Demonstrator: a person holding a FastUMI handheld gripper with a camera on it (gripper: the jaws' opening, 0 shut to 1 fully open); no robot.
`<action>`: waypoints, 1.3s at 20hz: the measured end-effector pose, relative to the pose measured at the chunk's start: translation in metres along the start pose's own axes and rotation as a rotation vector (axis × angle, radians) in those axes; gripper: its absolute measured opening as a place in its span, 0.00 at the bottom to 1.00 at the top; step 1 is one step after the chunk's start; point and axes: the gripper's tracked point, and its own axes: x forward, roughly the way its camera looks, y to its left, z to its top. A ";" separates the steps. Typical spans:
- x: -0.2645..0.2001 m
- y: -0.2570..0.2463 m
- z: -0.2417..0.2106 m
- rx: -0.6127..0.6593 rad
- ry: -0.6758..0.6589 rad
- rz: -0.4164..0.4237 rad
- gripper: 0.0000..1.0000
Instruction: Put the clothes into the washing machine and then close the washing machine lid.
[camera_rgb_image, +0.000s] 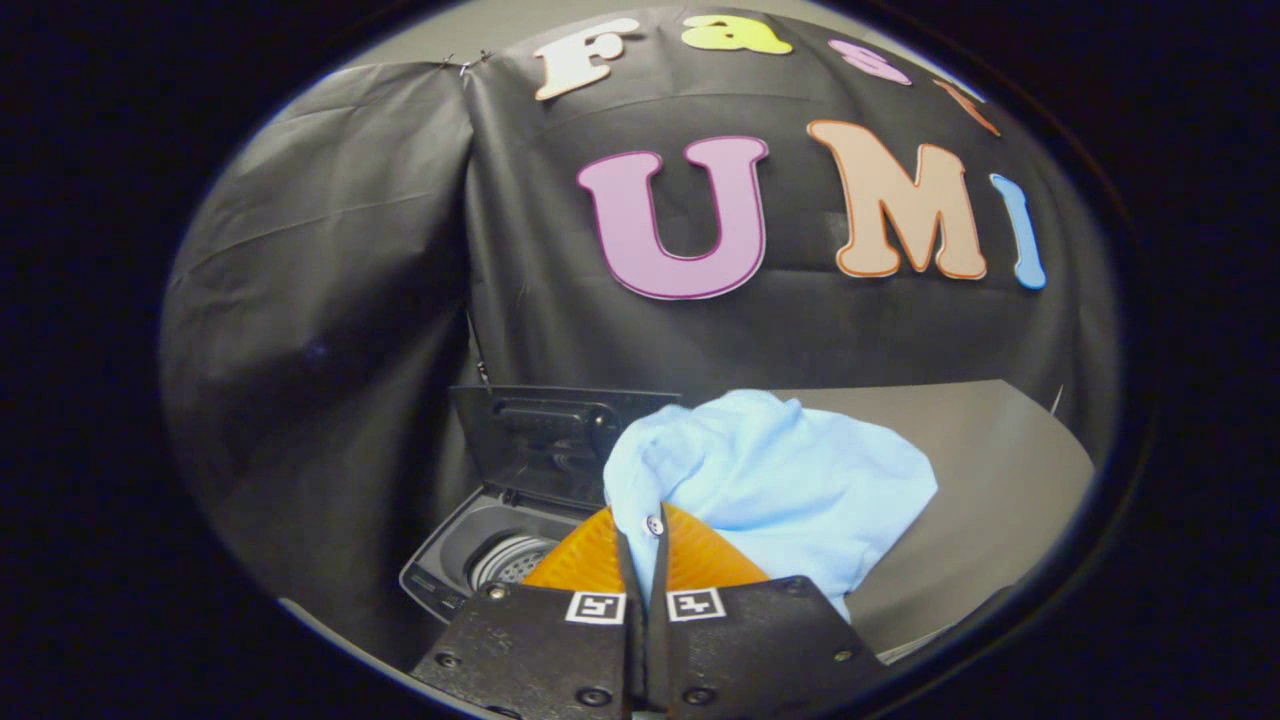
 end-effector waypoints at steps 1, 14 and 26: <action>0.002 0.008 -0.002 -0.014 -0.007 0.001 0.01; 0.059 0.114 -0.077 -0.026 0.135 0.190 0.01; 0.149 0.130 -0.117 -0.104 0.221 0.119 0.09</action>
